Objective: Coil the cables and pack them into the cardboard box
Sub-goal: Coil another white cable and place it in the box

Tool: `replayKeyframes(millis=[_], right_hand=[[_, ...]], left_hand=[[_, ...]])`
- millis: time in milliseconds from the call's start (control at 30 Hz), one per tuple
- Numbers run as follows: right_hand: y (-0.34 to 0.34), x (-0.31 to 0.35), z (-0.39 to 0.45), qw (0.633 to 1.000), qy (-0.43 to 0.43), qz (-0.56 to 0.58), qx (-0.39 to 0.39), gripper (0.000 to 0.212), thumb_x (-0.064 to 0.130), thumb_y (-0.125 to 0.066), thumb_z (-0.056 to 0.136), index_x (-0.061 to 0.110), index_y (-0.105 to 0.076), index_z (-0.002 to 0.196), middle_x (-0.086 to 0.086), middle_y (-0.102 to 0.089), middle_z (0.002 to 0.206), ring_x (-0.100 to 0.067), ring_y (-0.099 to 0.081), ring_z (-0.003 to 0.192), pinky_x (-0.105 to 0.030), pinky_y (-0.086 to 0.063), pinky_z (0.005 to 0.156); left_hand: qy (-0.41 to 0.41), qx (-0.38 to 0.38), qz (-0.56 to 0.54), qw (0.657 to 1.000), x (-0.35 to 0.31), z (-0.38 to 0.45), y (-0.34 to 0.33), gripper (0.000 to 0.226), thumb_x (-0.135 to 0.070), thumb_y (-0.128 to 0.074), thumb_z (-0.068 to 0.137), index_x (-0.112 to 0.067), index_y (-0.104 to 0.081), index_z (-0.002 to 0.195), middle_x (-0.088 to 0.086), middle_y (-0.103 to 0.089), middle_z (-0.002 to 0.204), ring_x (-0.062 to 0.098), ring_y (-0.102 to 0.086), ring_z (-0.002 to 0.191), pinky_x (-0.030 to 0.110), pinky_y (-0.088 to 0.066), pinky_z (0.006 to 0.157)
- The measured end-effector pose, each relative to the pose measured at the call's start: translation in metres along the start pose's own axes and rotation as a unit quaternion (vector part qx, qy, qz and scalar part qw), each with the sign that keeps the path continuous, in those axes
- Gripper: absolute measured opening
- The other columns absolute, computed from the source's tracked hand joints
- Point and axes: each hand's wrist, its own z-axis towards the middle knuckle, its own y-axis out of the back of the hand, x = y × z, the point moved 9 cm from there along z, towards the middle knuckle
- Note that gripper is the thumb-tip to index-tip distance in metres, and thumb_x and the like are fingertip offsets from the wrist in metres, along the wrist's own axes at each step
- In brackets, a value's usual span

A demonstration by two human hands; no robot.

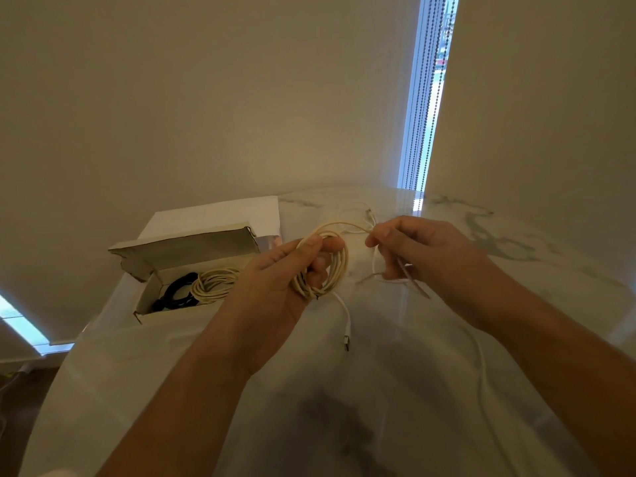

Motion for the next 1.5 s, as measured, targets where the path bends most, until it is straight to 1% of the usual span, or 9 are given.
replayKeyframes(millis=[100,200,400,533,733,933,1133,1333,1500], right_hand=[[0.002,0.003,0.0,1.0,0.008,0.002,0.009,0.024,0.037,-0.057,0.095,0.019,-0.073,0.091,-0.002,-0.059,0.069,-0.014,-0.053,0.054,-0.024,-0.05,0.054],[-0.001,-0.002,0.001,0.999,0.009,-0.05,0.014,0.021,0.038,-0.056,0.095,0.025,-0.072,0.091,0.005,-0.061,0.069,-0.005,-0.05,0.051,-0.018,-0.042,0.048],[-0.016,-0.003,-0.002,0.962,0.067,-0.265,0.016,0.023,0.041,-0.048,0.098,0.04,-0.07,0.108,0.028,-0.061,0.079,0.01,-0.057,0.075,-0.007,-0.036,0.064],[-0.035,0.006,-0.011,0.936,0.097,-0.332,0.063,0.031,0.042,-0.041,0.102,0.04,-0.062,0.125,0.018,-0.071,0.103,0.0,-0.062,0.082,-0.004,-0.035,0.07],[-0.064,0.019,-0.033,0.873,0.133,-0.462,0.082,0.04,0.044,-0.026,0.104,0.026,-0.049,0.131,0.004,-0.067,0.099,-0.015,-0.063,0.08,-0.027,-0.051,0.075],[-0.061,0.022,-0.036,0.868,0.135,-0.475,0.057,0.03,0.043,-0.025,0.103,0.025,-0.049,0.105,0.009,-0.046,0.069,-0.008,-0.046,0.056,-0.026,-0.046,0.061],[-0.043,0.026,-0.031,0.899,0.122,-0.418,0.046,0.016,0.042,-0.038,0.102,0.033,-0.052,0.1,0.012,-0.052,0.065,-0.005,-0.048,0.054,-0.011,-0.025,0.052],[-0.048,0.015,-0.027,0.909,0.1,-0.4,0.066,0.014,0.041,-0.037,0.103,0.034,-0.05,0.104,0.014,-0.052,0.065,-0.005,-0.052,0.058,-0.011,-0.031,0.055],[-0.06,0.006,-0.03,0.905,0.092,-0.404,0.098,0.019,0.037,-0.031,0.105,0.029,-0.048,0.103,0.009,-0.055,0.071,-0.01,-0.055,0.063,-0.026,-0.052,0.065]], left_hand=[[0.009,0.0,0.004,1.0,0.001,-0.001,0.0,0.038,-0.02,-0.049,0.1,0.011,-0.064,0.115,0.005,-0.051,0.08,0.009,-0.047,0.071,0.021,-0.042,0.071],[0.02,0.003,-0.013,1.0,0.002,-0.001,-0.003,0.034,-0.02,-0.046,0.101,0.007,-0.063,0.112,0.002,-0.052,0.075,0.008,-0.046,0.067,0.024,-0.037,0.07],[0.052,0.012,-0.085,0.995,0.006,0.002,0.0,0.031,-0.026,-0.044,0.102,-0.001,-0.062,0.109,-0.002,-0.044,0.073,0.007,-0.04,0.063,0.025,-0.031,0.071],[0.045,-0.032,-0.111,0.992,0.009,0.005,0.011,0.035,-0.027,-0.048,0.101,0.001,-0.062,0.116,-0.002,-0.046,0.075,0.007,-0.041,0.065,0.025,-0.034,0.073],[0.022,-0.062,-0.168,0.984,0.004,0.007,0.014,0.04,-0.016,-0.047,0.094,0.008,-0.056,0.125,0.001,-0.049,0.079,0.008,-0.045,0.068,0.026,-0.04,0.074],[0.005,-0.06,-0.197,0.979,0.004,0.008,0.015,0.029,-0.012,-0.042,0.101,0.004,-0.053,0.122,0.004,-0.049,0.088,0.011,-0.045,0.077,0.03,-0.038,0.084],[-0.022,-0.048,-0.2,0.978,-0.004,0.007,0.012,0.028,-0.013,-0.045,0.102,0.003,-0.051,0.125,0.003,-0.051,0.091,0.011,-0.048,0.082,0.031,-0.038,0.09],[-0.052,-0.069,-0.21,0.974,-0.015,0.002,0.013,0.046,-0.017,-0.046,0.1,0.008,-0.045,0.139,0.003,-0.055,0.09,0.01,-0.05,0.085,0.026,-0.043,0.091],[-0.058,-0.061,-0.219,0.972,-0.017,0.003,0.016,0.043,-0.017,-0.048,0.1,0.007,-0.048,0.136,0.002,-0.057,0.096,0.01,-0.05,0.09,0.026,-0.041,0.094]])
